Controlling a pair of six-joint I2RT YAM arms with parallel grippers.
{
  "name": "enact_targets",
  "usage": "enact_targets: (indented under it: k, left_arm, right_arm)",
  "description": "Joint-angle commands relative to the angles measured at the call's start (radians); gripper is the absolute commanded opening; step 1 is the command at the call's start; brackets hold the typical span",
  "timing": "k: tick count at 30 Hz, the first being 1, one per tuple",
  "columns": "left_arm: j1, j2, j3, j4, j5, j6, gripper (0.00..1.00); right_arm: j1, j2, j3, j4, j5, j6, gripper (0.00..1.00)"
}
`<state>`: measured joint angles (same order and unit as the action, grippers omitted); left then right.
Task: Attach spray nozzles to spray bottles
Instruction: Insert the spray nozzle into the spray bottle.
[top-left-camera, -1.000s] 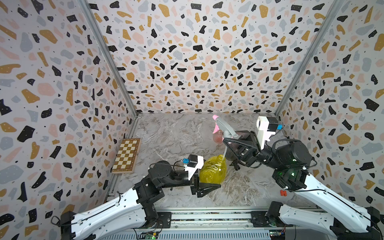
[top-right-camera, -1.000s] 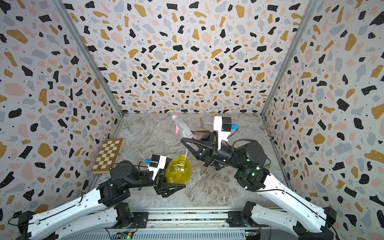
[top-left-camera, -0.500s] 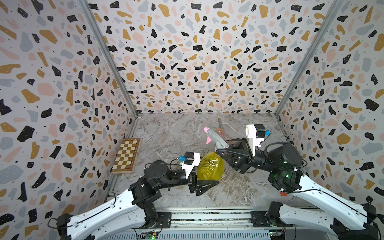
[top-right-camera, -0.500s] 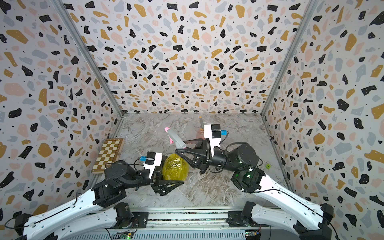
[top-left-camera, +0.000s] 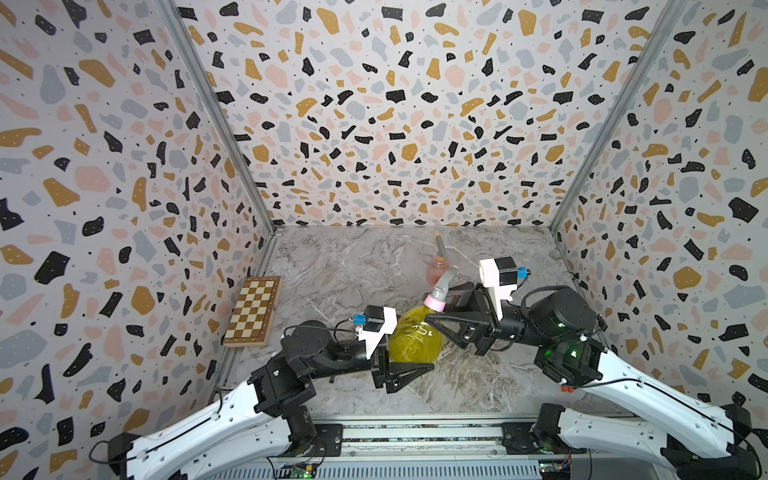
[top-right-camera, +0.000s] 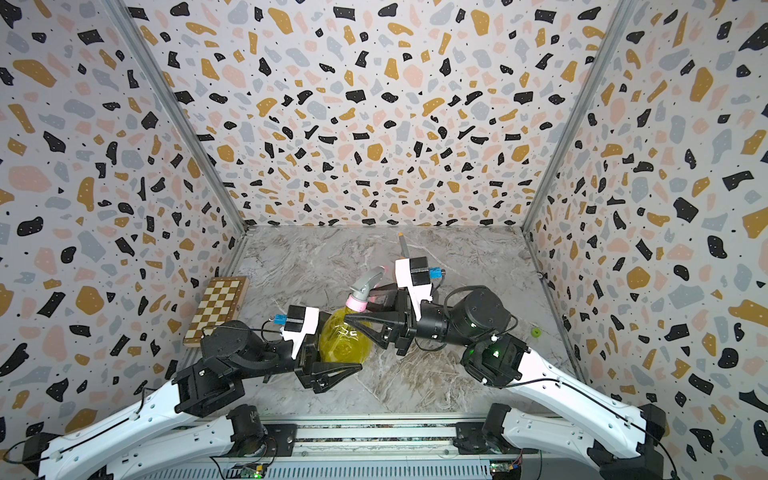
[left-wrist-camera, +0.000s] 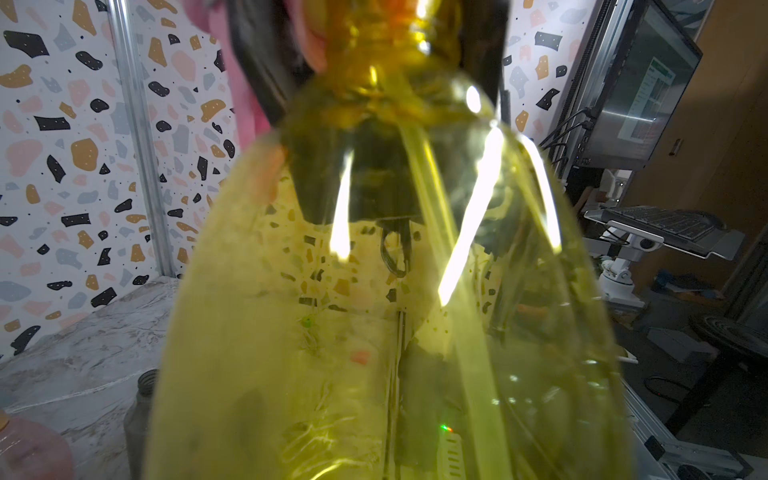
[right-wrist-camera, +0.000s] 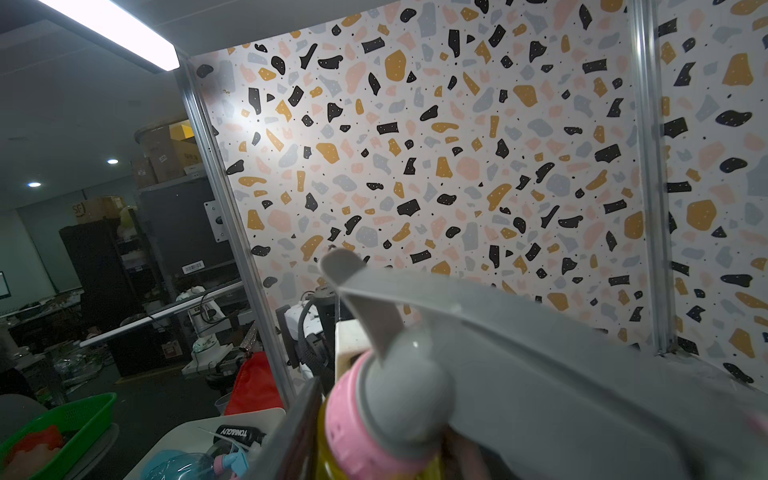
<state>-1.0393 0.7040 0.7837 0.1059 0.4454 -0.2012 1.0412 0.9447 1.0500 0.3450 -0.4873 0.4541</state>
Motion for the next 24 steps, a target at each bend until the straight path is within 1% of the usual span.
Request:
enact_targets:
  k: [1, 3, 7, 9, 12, 16, 19, 24]
  left_arm:
    - [-0.004, -0.022, 0.041, -0.007, 0.032, 0.050, 0.00]
    - [-0.004, -0.028, 0.043, -0.028, 0.033, 0.060, 0.00]
    - [-0.004, -0.052, 0.037, -0.053, 0.027, 0.075, 0.00]
    - [-0.004, -0.063, 0.035, -0.064, 0.030, 0.081, 0.00]
    - [-0.004, -0.066, 0.034, -0.075, 0.031, 0.085, 0.00]
    - [-0.004, -0.069, 0.031, -0.075, 0.027, 0.088, 0.00]
    - [-0.005, -0.070, 0.031, -0.077, 0.022, 0.091, 0.00]
    - [-0.004, -0.069, 0.033, -0.089, 0.023, 0.100, 0.00]
  right_arm:
    - [0.009, -0.018, 0.061, -0.079, -0.007, -0.056, 0.50]
    - [0.016, -0.021, 0.083, -0.128, -0.008, -0.080, 0.57]
    - [0.024, -0.027, 0.127, -0.215, -0.016, -0.118, 0.67]
    - [0.027, -0.027, 0.151, -0.254, -0.028, -0.127, 0.70]
    - [0.033, -0.027, 0.170, -0.289, -0.033, -0.134, 0.70]
    - [0.049, -0.023, 0.187, -0.317, -0.027, -0.142, 0.68]
    - [0.065, -0.020, 0.199, -0.335, 0.003, -0.149, 0.63]
    - [0.091, -0.011, 0.221, -0.363, 0.035, -0.165, 0.49]
